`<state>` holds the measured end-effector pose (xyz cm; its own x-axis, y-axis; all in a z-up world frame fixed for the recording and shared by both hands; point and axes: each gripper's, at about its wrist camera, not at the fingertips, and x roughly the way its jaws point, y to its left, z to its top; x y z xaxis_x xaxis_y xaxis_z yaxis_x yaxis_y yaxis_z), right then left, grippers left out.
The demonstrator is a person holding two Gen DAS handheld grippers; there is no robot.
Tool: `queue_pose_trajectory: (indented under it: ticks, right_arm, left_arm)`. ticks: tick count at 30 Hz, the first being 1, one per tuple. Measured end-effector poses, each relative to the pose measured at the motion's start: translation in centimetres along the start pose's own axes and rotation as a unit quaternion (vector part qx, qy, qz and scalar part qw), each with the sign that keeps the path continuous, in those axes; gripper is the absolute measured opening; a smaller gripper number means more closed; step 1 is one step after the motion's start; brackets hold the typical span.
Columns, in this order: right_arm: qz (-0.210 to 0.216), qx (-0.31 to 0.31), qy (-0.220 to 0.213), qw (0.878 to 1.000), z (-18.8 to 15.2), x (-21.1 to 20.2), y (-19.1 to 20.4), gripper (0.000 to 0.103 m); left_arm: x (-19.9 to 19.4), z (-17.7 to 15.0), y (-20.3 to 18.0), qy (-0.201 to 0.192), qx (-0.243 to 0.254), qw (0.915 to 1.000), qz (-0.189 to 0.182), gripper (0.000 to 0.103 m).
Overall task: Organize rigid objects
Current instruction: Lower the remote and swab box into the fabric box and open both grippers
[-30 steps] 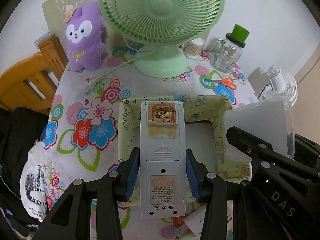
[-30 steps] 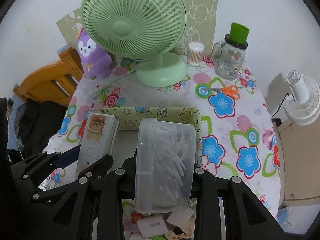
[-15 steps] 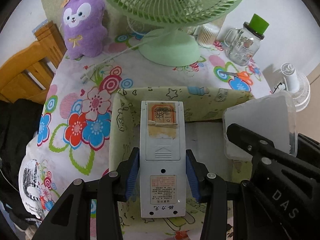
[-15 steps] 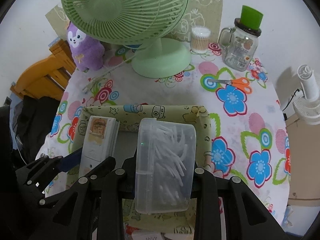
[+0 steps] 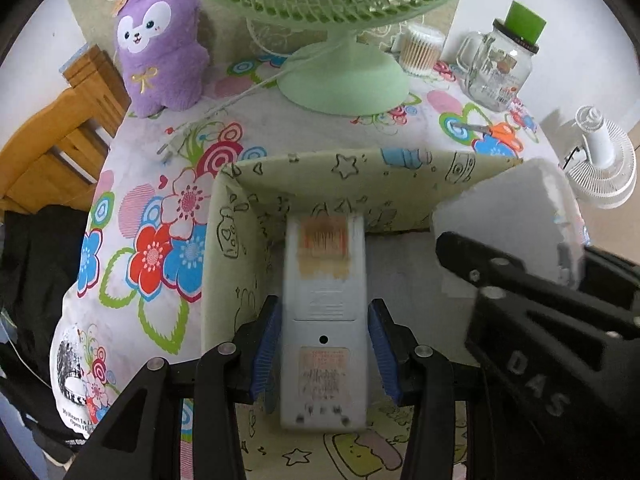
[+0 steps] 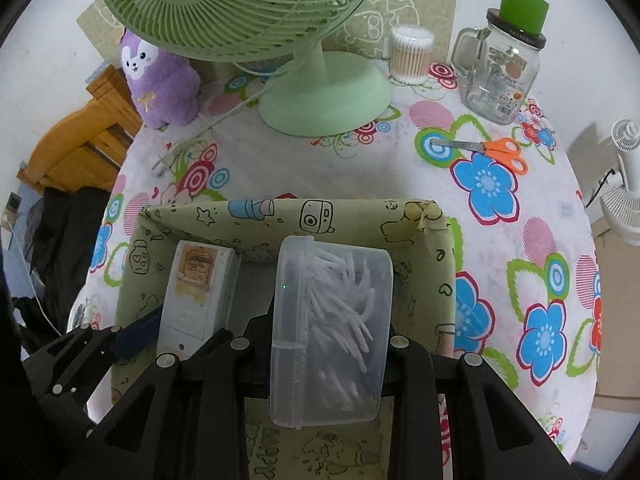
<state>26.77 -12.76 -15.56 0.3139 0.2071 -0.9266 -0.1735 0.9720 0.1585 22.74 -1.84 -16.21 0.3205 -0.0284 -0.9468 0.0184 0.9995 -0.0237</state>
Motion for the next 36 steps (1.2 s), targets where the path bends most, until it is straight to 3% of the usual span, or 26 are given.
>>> queue_pose_trajectory:
  ticks: [2, 7, 10, 14, 16, 17, 18, 25, 36]
  right_arm:
    - [-0.001, 0.003, 0.0, 1.0, 0.1, 0.2, -0.2, 0.034]
    - [-0.004, 0.01, -0.004, 1.0, 0.3, 0.6, -0.6, 0.036]
    - [0.003, 0.006, -0.009, 1.0, 0.4, 0.4, -0.6, 0.044]
    - [0.004, 0.006, -0.009, 1.0, 0.5, 0.6, -0.4, 0.044]
    - [0.002, 0.008, -0.011, 1.0, 0.5, 0.5, -0.5, 0.051]
    - [0.0, 0.009, -0.015, 1.0, 0.4, 0.2, -0.5, 0.062]
    - [0.003, 0.008, -0.019, 1.0, 0.4, 0.0, -0.5, 0.066]
    - [-0.008, -0.001, -0.045, 0.999, 0.0, -2.4, -0.4, 0.081]
    - [-0.014, 0.013, -0.057, 0.998, -1.0, -5.0, -1.4, 0.083]
  left_arm:
    - [-0.1, 0.2, 0.1, -0.003, -0.002, 1.0, -0.003, 0.057]
    - [-0.1, 0.3, 0.1, 0.001, 0.0, 1.0, -0.008, 0.06]
    - [-0.4, 0.2, -0.1, 0.001, 0.004, 0.9999, -0.014, 0.066]
    - [-1.0, 0.3, -0.2, -0.002, 0.004, 0.9997, -0.023, 0.074]
    - [-1.1, 0.3, -0.4, -0.001, 0.011, 0.9996, -0.026, 0.077]
    - [-1.2, 0.3, -0.4, -0.002, 0.012, 0.9996, -0.025, 0.079]
    - [-1.4, 0.3, -0.5, -0.004, 0.013, 0.9997, -0.021, 0.084]
    - [-2.1, 0.3, 0.0, -0.002, 0.002, 0.9996, -0.028, 0.087]
    - [-3.9, -0.4, -0.2, -0.017, 0.006, 0.9995, -0.024, 0.093]
